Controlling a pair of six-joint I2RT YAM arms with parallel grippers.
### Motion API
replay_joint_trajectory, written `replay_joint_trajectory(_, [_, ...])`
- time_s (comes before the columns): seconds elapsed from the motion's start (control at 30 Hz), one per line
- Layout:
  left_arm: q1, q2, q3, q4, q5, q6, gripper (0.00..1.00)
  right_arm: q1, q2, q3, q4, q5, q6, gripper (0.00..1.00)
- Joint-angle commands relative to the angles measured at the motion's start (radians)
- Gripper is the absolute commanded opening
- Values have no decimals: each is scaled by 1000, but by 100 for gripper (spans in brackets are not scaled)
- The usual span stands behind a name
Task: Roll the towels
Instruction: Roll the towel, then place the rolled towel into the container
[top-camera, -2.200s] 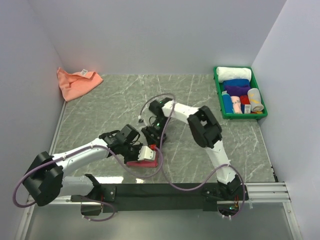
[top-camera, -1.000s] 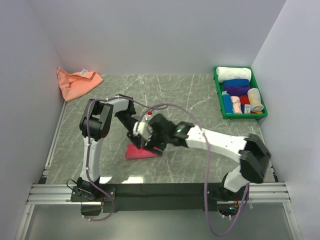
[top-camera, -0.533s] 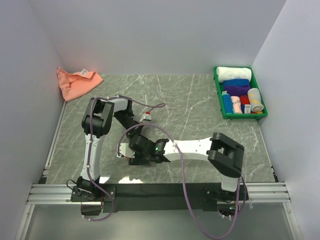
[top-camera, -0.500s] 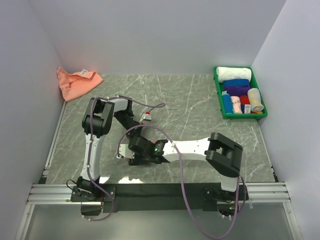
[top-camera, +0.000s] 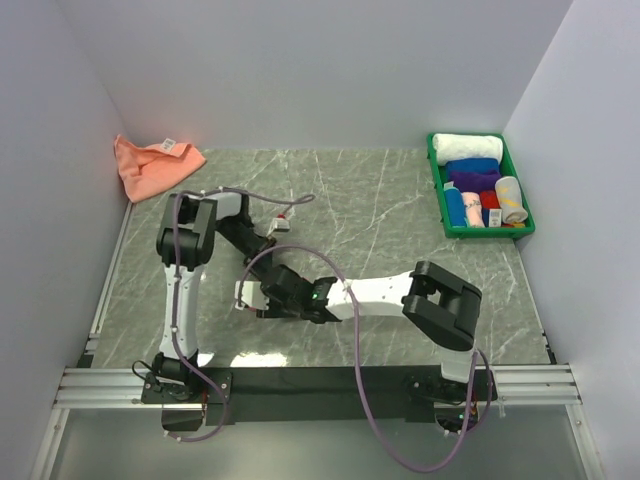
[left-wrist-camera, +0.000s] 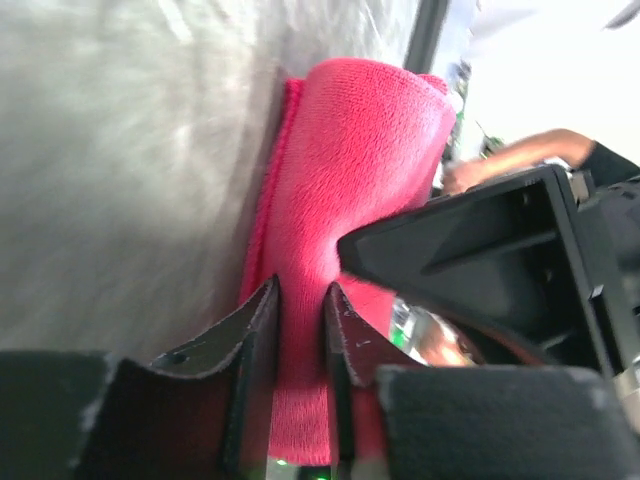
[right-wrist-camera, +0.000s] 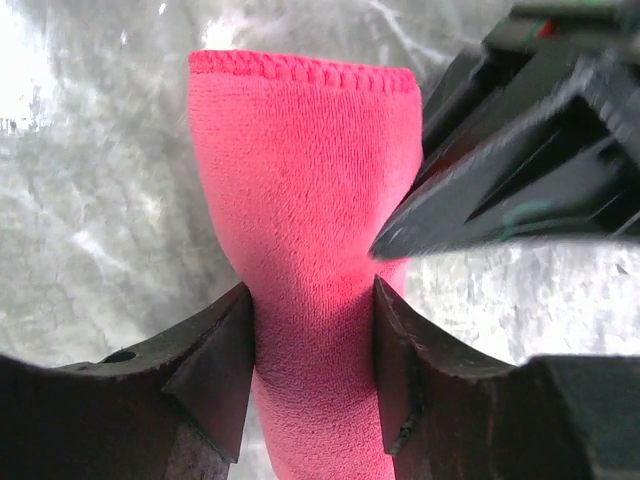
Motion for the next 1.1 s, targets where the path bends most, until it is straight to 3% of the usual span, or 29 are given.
replay_joint_trajectory(0.0, [113, -104, 6, 205, -91, 49, 30, -32, 16, -67, -143, -139, 88, 9])
replay_joint_trajectory(0.07, [158, -143, 15, 201, -88, 42, 33, -65, 4, -55, -203, -207, 119, 1])
replay_joint_trajectory(0.1, [202, -153, 24, 195, -85, 42, 39, -77, 5, -49, -247, -230, 129, 0])
replay_joint_trajectory(0.3, [348, -272, 81, 210, -49, -17, 51, -236, 10, 58, -437, -419, 247, 0])
replay_joint_trajectory(0.47, [347, -473, 19, 384, -97, -153, 57, -451, 10, 177, -568, -569, 358, 0])
replay_joint_trajectory(0.57, [319, -582, -21, 495, -120, -237, 84, -554, -7, 210, -625, -649, 399, 0])
replay_joint_trajectory(0.6, [298, -605, -32, 516, -135, -273, 98, -624, -18, 218, -649, -686, 412, 0])
replay_joint_trajectory(0.87, [140, -696, -37, 550, -198, -330, 100, -983, -104, 256, -783, -746, 396, 0])
replay_joint_trajectory(1.07, [75, -694, -28, 606, -177, -389, 99, -1261, -153, 316, -849, -677, 381, 0])
